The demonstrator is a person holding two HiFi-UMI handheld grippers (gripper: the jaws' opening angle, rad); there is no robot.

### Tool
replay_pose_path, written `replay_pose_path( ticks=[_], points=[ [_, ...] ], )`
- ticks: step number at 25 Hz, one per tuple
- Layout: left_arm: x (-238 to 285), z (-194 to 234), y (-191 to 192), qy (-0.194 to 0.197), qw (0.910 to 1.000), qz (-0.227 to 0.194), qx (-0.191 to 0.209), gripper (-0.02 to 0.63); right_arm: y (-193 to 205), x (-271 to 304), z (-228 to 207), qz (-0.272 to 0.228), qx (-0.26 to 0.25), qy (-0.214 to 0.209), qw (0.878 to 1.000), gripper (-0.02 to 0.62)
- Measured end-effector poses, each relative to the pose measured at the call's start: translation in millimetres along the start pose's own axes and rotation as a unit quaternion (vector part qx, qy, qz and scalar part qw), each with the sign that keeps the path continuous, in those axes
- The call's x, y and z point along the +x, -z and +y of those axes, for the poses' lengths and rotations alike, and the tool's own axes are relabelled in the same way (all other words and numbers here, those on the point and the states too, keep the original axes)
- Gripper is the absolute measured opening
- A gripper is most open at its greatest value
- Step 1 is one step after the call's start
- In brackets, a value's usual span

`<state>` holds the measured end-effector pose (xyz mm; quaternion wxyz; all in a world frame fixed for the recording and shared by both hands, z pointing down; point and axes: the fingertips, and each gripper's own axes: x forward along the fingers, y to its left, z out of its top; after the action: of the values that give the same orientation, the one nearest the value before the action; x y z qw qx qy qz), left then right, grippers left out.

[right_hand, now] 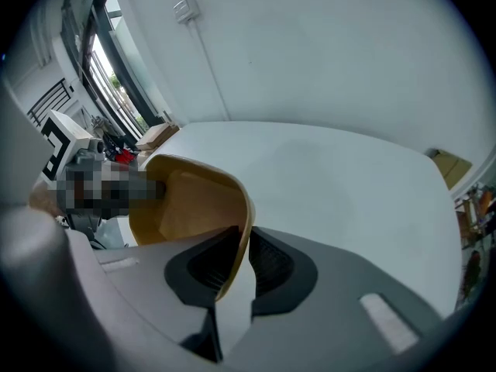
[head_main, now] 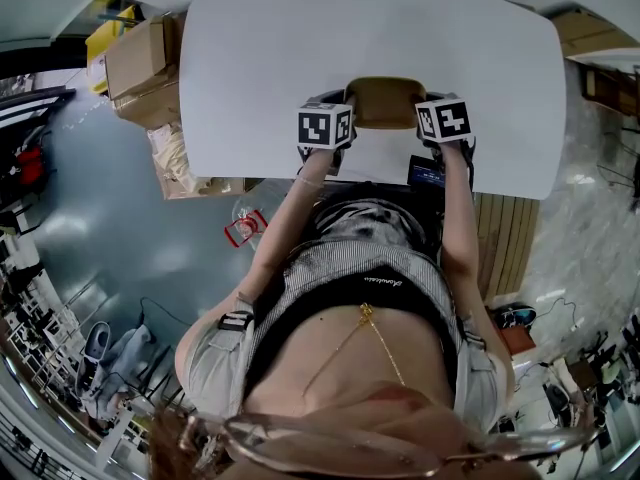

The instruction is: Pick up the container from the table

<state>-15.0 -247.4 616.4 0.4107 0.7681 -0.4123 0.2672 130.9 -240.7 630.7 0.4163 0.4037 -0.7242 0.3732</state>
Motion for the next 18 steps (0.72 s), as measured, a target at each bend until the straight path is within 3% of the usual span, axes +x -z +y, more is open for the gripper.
replay_pose_path(
  ticks=[18],
  points=[
    [-59, -31, -34, -0.001, 0.9979, -0.057, 0.029, 0.05, -17, -59, 17, -0.047, 0.005, 0.004, 0.999, 0.069]
  ],
)
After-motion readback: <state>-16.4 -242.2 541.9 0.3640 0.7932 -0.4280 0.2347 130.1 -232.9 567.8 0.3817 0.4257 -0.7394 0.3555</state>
